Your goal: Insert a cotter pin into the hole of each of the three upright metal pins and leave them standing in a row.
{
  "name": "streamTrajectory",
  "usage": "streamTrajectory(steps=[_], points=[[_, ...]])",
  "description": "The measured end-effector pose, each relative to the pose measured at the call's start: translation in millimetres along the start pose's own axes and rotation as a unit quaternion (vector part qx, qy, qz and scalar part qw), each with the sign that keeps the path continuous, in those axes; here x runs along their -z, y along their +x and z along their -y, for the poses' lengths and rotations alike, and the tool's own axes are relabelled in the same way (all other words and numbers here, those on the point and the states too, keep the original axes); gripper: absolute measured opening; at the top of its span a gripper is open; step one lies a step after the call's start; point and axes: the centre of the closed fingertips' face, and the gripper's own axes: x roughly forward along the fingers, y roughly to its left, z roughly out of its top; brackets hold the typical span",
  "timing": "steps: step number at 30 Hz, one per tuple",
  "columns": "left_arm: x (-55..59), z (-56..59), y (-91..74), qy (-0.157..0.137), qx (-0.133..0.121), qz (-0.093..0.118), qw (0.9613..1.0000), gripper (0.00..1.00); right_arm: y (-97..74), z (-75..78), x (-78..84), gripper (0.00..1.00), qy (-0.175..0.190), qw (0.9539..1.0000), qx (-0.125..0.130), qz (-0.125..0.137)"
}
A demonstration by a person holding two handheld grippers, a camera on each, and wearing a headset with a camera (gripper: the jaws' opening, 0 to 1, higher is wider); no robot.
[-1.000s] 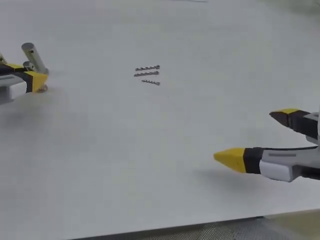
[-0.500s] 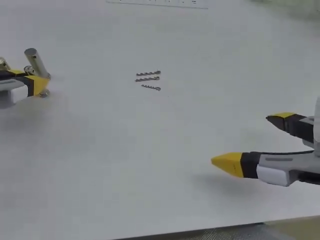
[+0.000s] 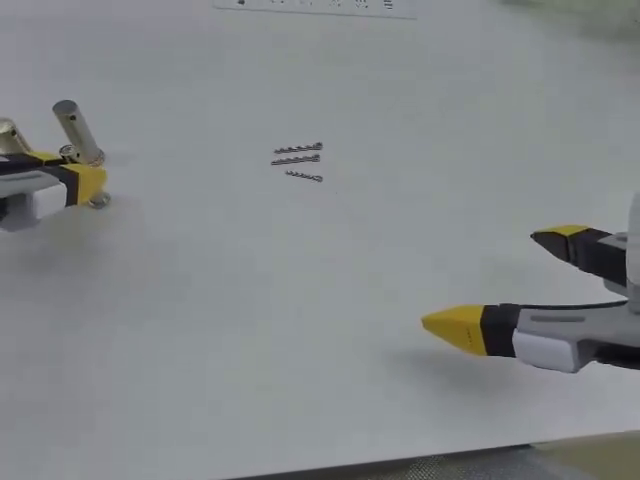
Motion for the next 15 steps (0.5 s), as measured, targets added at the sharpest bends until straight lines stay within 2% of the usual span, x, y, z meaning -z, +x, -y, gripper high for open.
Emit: streamTrajectory(steps=[3,4,6,9,15], points=[[-0.9,7.5,-2.3,0.008,0.004,-0.003,1.0000,0.07,0.4,-0.7,0.1,0.95,0.001,1.0000,-0.001,0.001],[-2.2,14.8,-4.1,0.011,0.005,-0.003,0.9999,0.07,0.7,-0.8,-0.1,0.95,0.001,1.0000,-0.001,0.002],[-3.8,20.9,-5.5,0.011,0.006,-0.003,0.9999,0.07,1.1,-1.7,-0.5,0.95,0.001,1.0000,-0.002,0.004],[-6.2,28.9,-6.8,0.034,0.009,-0.003,0.9994,0.07,1.7,-3.1,-0.6,0.95,0.000,1.0000,-0.005,0.004],[-13.2,39.4,-10.5,0.022,-0.004,0.005,0.9997,0.07,2.7,-4.8,-1.6,0.95,-0.002,0.9999,-0.009,0.005]])
